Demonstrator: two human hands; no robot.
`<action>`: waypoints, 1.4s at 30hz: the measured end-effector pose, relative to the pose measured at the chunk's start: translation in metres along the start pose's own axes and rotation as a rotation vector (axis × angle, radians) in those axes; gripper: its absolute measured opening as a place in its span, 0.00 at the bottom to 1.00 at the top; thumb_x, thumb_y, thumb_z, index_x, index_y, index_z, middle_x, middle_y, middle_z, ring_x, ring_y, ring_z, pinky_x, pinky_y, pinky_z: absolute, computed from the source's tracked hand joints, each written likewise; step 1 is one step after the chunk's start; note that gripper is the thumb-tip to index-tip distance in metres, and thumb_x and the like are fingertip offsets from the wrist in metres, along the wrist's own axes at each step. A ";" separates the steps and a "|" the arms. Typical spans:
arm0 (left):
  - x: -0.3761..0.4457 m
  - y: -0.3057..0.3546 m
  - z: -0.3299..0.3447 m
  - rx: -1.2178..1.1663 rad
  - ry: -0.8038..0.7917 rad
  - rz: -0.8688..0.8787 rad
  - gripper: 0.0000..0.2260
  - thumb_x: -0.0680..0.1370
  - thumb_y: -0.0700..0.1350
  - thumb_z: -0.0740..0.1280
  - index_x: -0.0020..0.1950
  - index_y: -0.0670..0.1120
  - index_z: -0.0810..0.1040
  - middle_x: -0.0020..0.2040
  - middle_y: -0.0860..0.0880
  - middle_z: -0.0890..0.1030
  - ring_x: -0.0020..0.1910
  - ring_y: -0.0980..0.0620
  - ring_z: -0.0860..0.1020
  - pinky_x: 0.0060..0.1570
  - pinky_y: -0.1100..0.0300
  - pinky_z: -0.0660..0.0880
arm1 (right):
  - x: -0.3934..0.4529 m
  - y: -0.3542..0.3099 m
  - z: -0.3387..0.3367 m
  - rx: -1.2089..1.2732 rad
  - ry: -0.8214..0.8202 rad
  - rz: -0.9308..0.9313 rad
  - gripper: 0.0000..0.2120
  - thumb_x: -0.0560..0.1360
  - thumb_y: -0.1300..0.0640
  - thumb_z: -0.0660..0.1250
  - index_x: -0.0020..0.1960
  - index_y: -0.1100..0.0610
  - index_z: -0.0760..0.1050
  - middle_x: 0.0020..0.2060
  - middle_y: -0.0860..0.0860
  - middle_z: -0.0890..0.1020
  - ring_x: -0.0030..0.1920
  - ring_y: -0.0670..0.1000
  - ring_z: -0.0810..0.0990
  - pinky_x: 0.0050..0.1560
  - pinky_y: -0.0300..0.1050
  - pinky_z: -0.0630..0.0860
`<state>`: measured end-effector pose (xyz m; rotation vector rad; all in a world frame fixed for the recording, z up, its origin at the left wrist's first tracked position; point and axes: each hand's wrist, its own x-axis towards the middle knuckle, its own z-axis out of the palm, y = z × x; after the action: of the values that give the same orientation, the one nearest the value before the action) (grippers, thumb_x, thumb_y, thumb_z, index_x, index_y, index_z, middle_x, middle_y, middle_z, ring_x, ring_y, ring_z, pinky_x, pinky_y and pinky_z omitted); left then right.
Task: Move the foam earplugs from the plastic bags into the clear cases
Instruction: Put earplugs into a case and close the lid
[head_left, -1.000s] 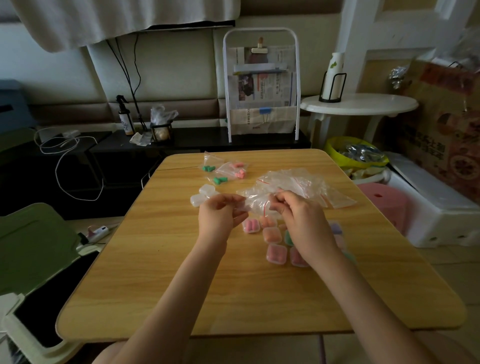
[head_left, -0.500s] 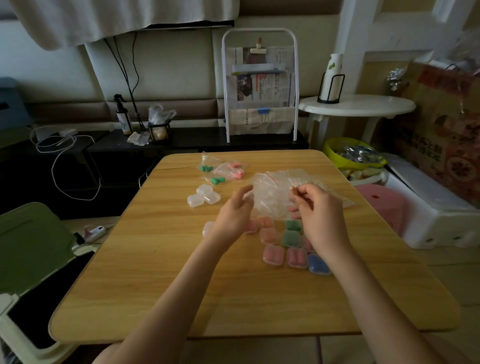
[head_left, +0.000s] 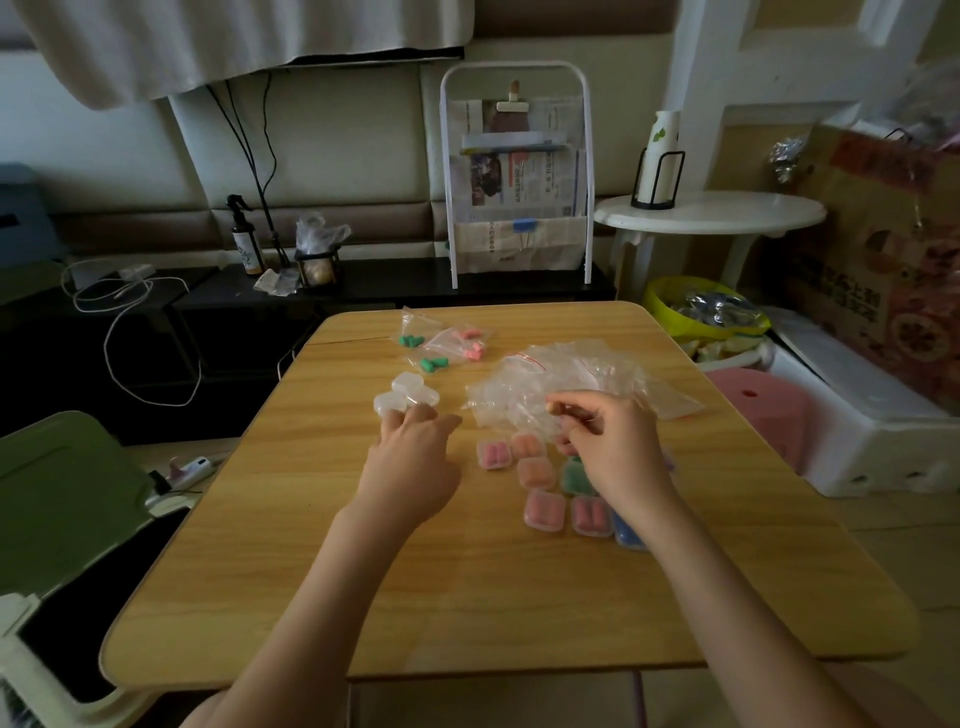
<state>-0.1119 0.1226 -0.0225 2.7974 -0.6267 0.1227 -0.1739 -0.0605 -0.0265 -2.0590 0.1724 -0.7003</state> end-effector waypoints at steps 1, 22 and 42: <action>-0.001 -0.004 0.002 0.001 -0.019 0.002 0.26 0.76 0.39 0.61 0.74 0.51 0.64 0.72 0.49 0.65 0.71 0.45 0.59 0.67 0.49 0.65 | 0.000 0.000 0.001 0.013 -0.007 0.021 0.11 0.75 0.68 0.67 0.54 0.56 0.80 0.44 0.48 0.83 0.41 0.46 0.83 0.44 0.44 0.82; -0.009 0.011 -0.020 -1.774 -0.424 -0.370 0.11 0.79 0.38 0.63 0.57 0.32 0.75 0.55 0.32 0.79 0.54 0.39 0.79 0.44 0.57 0.82 | -0.010 -0.034 0.014 0.582 -0.038 0.560 0.15 0.73 0.63 0.51 0.28 0.56 0.64 0.24 0.50 0.64 0.20 0.45 0.59 0.19 0.34 0.56; -0.010 0.014 -0.025 -1.850 -0.538 -0.406 0.09 0.75 0.37 0.64 0.53 0.34 0.76 0.46 0.35 0.82 0.37 0.45 0.84 0.40 0.57 0.82 | -0.018 -0.032 0.009 -0.026 -0.309 -0.007 0.18 0.72 0.46 0.72 0.60 0.45 0.77 0.28 0.44 0.80 0.27 0.46 0.79 0.31 0.47 0.79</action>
<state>-0.1280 0.1215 0.0034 1.0232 -0.0386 -0.8384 -0.1881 -0.0291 -0.0115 -2.1636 -0.0025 -0.3784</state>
